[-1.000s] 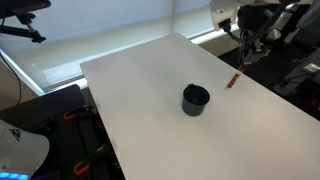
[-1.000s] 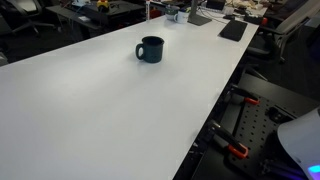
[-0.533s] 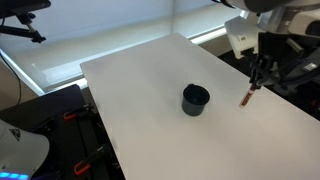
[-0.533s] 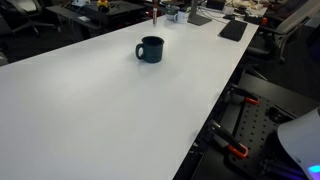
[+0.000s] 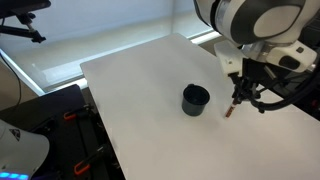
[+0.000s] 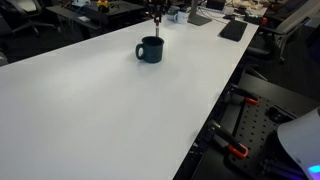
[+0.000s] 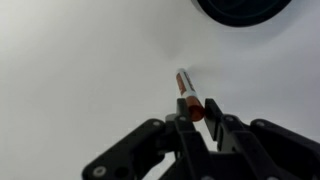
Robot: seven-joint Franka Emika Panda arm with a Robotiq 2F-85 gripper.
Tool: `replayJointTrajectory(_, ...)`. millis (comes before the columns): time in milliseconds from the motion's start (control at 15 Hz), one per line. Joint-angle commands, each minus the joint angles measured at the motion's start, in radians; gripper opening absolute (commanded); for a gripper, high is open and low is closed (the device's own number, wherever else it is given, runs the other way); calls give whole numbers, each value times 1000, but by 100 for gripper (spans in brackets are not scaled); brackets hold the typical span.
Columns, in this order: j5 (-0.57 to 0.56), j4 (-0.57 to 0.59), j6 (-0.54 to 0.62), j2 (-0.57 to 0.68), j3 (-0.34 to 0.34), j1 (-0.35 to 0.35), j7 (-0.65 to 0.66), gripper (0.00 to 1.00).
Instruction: Remove the marker from the mug.
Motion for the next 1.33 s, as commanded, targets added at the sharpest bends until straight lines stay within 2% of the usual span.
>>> replayJointTrajectory(0,13,5,-32,27,2,9,-11,6)
replayJointTrajectory(267,20,-1,-42,50,6,13,-14,6)
replayJointTrajectory(333,19,-5,-40,50,5,16,-8,49)
replayJointTrajectory(400,20,-9,-38,50,7,17,-9,51)
replayJointTrajectory(533,10,-1,-11,66,-2,18,-6,65)
replayJointTrajectory(600,10,-1,-11,67,-1,19,-6,47)
replayJointTrajectory(733,10,-1,-11,69,-2,18,-6,63)
replayJointTrajectory(800,10,0,-10,70,-2,17,-6,65)
replayJointTrajectory(1267,10,0,-10,70,-2,17,-6,65)
